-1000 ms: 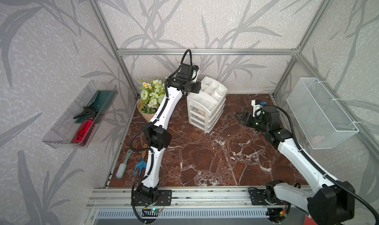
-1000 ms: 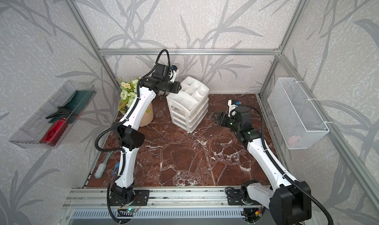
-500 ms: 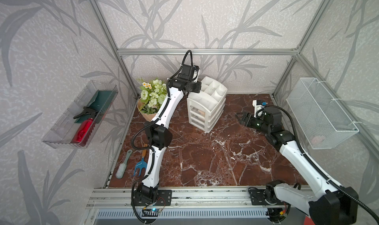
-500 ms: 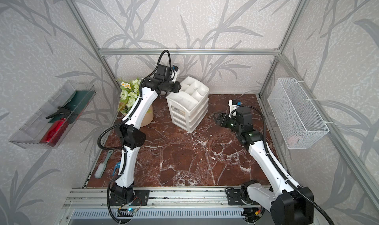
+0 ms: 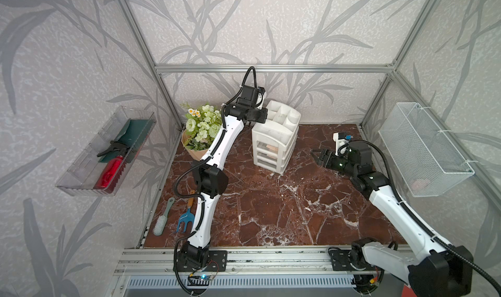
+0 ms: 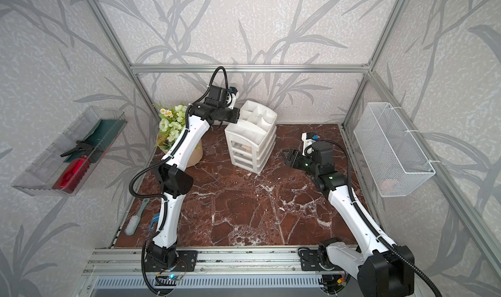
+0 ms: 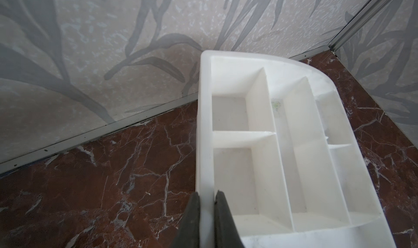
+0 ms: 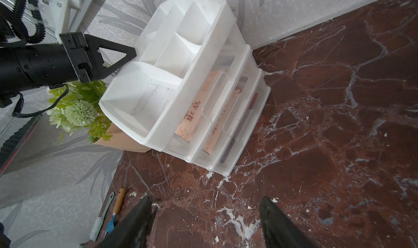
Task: Take the postcards out of the drawer
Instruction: Move the storage box to the center of the board.
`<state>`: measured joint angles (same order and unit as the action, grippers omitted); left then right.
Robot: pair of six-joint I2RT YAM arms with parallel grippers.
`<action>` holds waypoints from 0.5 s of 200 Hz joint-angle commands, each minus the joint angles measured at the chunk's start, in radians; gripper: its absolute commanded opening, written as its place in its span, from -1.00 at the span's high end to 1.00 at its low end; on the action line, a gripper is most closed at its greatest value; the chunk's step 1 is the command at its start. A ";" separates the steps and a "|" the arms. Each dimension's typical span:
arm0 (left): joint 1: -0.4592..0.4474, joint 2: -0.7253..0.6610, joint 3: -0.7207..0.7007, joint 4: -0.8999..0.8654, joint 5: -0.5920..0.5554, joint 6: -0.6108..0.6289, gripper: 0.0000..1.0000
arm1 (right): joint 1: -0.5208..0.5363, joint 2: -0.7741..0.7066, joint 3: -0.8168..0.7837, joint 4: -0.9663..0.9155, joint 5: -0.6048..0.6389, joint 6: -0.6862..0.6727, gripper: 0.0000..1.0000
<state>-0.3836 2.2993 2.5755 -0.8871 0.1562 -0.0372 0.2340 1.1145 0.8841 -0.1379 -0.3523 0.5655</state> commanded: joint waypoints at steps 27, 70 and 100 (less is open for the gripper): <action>-0.013 -0.063 -0.148 -0.094 -0.001 0.025 1.00 | 0.014 0.030 -0.007 0.044 -0.059 0.038 -0.51; -0.015 -0.169 -0.282 -0.099 0.017 0.039 1.00 | 0.034 0.056 -0.012 0.107 -0.103 0.093 -0.58; -0.015 -0.257 -0.395 -0.098 0.019 0.044 1.00 | 0.040 0.075 -0.047 0.205 -0.148 0.164 -0.62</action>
<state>-0.3882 2.0960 2.2688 -0.8326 0.1604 -0.0338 0.2668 1.1728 0.8692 -0.0395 -0.4400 0.6594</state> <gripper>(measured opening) 0.104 0.806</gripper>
